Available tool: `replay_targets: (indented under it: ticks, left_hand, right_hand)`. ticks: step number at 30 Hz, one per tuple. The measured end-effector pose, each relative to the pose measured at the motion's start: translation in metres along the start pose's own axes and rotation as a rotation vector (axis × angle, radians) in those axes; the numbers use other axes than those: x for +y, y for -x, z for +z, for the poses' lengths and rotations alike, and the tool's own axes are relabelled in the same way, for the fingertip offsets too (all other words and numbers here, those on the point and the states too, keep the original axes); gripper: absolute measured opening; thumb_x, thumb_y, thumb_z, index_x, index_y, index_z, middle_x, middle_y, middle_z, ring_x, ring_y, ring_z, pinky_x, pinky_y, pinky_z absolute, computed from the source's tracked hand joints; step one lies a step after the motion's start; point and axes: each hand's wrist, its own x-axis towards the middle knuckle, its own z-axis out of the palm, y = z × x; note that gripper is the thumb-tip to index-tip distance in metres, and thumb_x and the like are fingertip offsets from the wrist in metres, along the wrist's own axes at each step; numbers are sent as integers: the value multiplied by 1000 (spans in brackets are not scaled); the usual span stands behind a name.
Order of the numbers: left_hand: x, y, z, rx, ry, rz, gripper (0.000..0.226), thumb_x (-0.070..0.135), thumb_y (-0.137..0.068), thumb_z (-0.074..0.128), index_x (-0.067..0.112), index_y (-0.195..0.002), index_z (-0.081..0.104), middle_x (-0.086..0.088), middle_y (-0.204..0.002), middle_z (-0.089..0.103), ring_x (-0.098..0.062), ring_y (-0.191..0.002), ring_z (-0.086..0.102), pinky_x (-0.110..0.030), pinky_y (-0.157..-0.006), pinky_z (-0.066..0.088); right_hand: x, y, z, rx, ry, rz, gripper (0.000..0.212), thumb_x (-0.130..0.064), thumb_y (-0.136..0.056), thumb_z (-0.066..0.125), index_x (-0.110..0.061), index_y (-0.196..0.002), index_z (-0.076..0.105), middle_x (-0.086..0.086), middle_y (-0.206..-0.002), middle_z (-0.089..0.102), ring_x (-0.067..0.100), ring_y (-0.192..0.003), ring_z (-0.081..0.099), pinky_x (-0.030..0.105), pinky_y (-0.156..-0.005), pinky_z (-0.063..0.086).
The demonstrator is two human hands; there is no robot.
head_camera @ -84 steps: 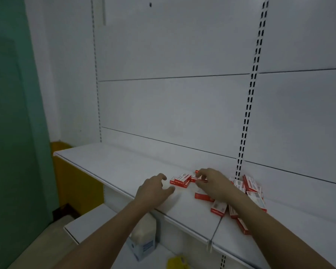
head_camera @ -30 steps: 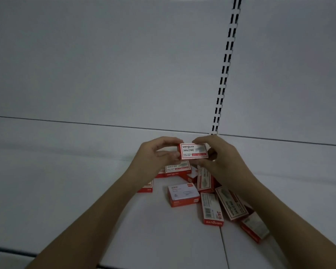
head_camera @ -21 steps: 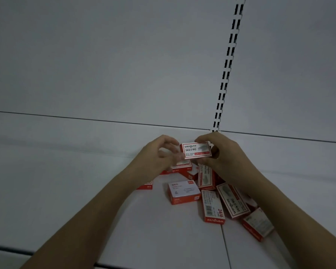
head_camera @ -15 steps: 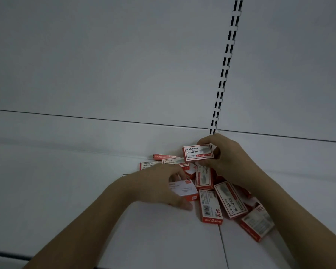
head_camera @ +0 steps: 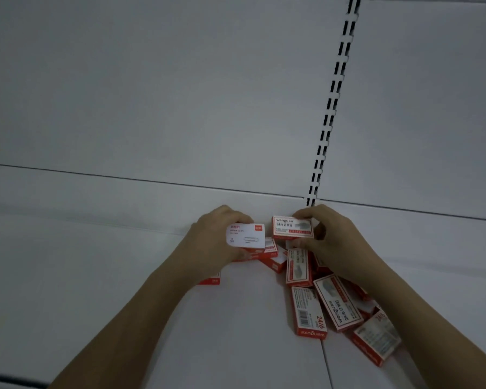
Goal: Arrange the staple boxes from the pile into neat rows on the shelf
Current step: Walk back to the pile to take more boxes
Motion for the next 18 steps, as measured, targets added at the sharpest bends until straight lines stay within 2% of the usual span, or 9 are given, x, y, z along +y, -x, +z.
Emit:
replay_targets:
  ticks: [2,5,9,12,16,18]
  left_hand:
    - [-3,-2,0,28,53,-20,55,24,-70,83,31,-120,60,12,-110,56,-7,-106,51,-24,-82,46]
    - [-2,-3,2,73,123,-98,58,21,-71,83,28,-123,58,9,-113,55,-12,-110,50,-31,-85,51]
    - [6,-1,2,122,230,-203,58,18,-75,80,21,-127,56,2,-120,55,-17,-114,50,-36,-91,50]
    - [11,-2,-7,85,244,-225,58,19,-75,79,19,-128,55,1,-124,54,-18,-114,50,-37,-92,50]
    - [15,1,-32,-12,207,-169,55,22,-74,81,21,-124,57,4,-120,54,-17,-107,54,-36,-80,57]
    - [15,2,-44,-55,136,-112,56,26,-75,80,21,-125,57,4,-122,53,-17,-108,53,-35,-85,54]
  right_hand:
    - [3,-1,1,7,11,-7,36,-24,-81,73,-35,-110,55,-21,-101,54,-5,-83,56,3,-64,44]
    - [4,-1,2,14,17,-10,37,-18,-82,70,-28,-116,58,-15,-107,53,-6,-88,54,3,-69,44]
    - [-2,2,-1,17,-20,12,39,-14,-85,68,-21,-123,60,-8,-113,54,-4,-92,54,1,-71,42]
    - [-6,6,-8,94,-16,53,38,-18,-85,69,-23,-122,60,-8,-115,57,-3,-87,55,0,-68,41]
    - [-20,19,-28,171,12,113,38,-24,-83,72,-30,-119,60,-15,-109,57,1,-82,57,3,-61,43]
    - [-28,31,-39,155,73,128,38,-25,-83,72,-31,-118,60,-17,-107,56,2,-83,58,6,-59,45]
